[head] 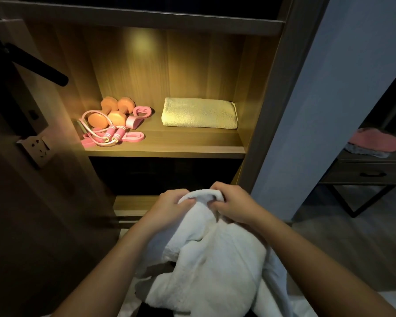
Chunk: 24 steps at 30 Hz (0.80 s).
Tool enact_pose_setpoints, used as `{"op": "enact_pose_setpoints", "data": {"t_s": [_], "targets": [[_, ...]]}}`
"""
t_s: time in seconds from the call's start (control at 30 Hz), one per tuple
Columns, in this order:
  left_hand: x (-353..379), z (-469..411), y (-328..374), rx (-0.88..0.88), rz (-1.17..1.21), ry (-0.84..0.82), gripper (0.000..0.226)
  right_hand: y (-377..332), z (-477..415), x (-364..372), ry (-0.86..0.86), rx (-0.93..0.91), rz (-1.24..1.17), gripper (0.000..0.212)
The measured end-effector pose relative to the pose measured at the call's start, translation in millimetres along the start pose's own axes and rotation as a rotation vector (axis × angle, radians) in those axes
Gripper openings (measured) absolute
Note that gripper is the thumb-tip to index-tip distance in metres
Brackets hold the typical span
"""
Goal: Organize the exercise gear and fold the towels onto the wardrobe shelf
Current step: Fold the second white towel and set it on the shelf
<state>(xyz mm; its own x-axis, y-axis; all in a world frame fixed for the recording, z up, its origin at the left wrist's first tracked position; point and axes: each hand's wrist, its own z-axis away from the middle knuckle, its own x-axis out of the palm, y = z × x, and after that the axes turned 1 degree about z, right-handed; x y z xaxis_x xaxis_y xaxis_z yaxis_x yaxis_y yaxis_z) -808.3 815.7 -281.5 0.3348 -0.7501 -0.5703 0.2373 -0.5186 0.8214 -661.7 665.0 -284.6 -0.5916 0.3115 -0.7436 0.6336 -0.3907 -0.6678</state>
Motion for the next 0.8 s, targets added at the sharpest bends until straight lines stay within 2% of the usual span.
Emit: {"op": "enact_pose_setpoints", "data": {"t_s": [0.07, 0.17, 0.3, 0.43, 0.57, 0.67, 0.73, 0.8], "targets": [[-3, 1, -4, -0.013, -0.039, 0.008, 0.012, 6, -1, -8, 0.075, 0.066, -0.020, 0.010], [-8, 3, -21, -0.063, -0.097, -0.048, 0.018, 15, -1, -17, 0.072, 0.187, -0.052, 0.015], [-3, 5, -30, -0.129, -0.014, 0.041, 0.031, 19, -2, -15, 0.021, 0.169, -0.011, 0.010], [0, -3, -16, -0.225, 0.119, 0.140, 0.036, 3, 1, -8, -0.087, 0.002, -0.071, 0.053], [-5, -16, 6, -0.443, 0.340, 0.214, 0.032, -11, 0, -7, -0.029, -0.113, -0.115, 0.049], [-11, -28, 16, -0.620, 0.660, 0.181, 0.034, -17, 1, -10, -0.074, -0.145, -0.211, 0.053], [-11, -33, 20, -0.638, 0.804, 0.161, 0.033, -20, -1, -9, -0.096, -0.152, -0.189, 0.040], [-8, -30, 20, -0.612, 0.835, 0.107, 0.030, -16, -2, -7, -0.037, -0.125, -0.150, 0.021]]}}
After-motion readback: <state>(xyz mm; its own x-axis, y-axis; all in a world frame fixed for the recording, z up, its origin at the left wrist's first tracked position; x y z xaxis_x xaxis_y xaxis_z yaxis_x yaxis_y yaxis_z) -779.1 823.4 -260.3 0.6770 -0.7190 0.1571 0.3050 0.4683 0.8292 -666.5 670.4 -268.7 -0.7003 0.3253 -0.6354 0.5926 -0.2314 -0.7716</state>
